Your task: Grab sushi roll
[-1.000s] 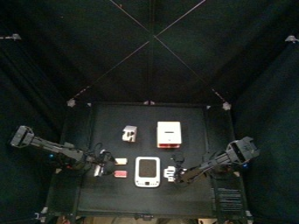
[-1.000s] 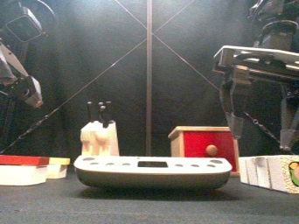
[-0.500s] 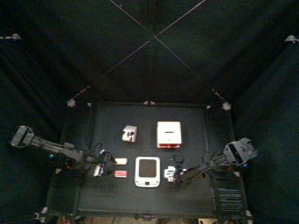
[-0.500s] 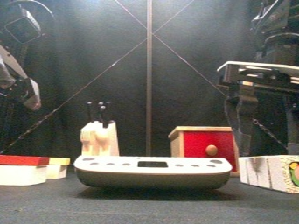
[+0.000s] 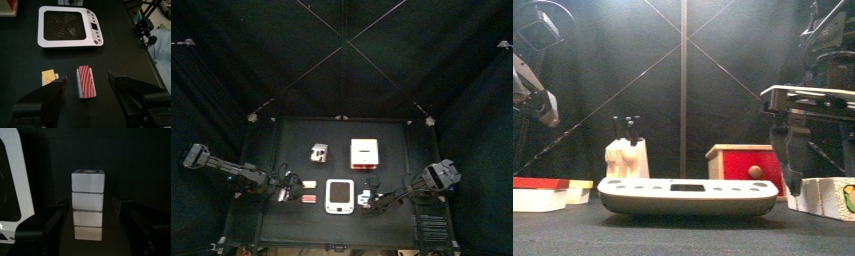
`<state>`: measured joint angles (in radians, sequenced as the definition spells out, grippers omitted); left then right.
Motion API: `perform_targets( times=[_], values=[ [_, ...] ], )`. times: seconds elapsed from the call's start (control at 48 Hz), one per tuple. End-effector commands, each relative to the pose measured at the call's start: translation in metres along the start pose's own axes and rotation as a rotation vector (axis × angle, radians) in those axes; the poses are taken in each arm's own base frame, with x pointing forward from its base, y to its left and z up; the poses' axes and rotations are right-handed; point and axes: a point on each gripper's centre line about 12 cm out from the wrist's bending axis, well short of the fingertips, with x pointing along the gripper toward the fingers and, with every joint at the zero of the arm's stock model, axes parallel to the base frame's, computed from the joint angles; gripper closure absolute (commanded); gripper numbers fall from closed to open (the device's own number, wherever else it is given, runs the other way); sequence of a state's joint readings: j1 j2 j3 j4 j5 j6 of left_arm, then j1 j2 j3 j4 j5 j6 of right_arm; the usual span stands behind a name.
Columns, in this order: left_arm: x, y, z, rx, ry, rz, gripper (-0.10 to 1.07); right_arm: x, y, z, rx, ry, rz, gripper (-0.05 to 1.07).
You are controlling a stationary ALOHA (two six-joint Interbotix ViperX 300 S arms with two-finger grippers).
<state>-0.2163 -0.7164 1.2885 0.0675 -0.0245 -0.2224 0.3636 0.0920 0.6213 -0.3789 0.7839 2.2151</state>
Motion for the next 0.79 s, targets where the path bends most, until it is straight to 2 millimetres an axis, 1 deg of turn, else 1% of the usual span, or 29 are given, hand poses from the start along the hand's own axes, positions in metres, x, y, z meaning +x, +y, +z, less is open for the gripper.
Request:
perform_targets(
  times=[0.0, 0.771],
  values=[
    [0.0003, -0.0013, 0.0057, 0.005, -0.018, -0.005, 0.0, -0.0063, 0.0039, 0.0011, 0.01, 0.011, 0.023, 0.05],
    [0.0005, 0.0003, 0.0037, 0.001, -0.013, 0.001, 0.0, -0.0052, 0.002, 0.0012, 0.018, 0.015, 0.014, 0.05]
  ],
)
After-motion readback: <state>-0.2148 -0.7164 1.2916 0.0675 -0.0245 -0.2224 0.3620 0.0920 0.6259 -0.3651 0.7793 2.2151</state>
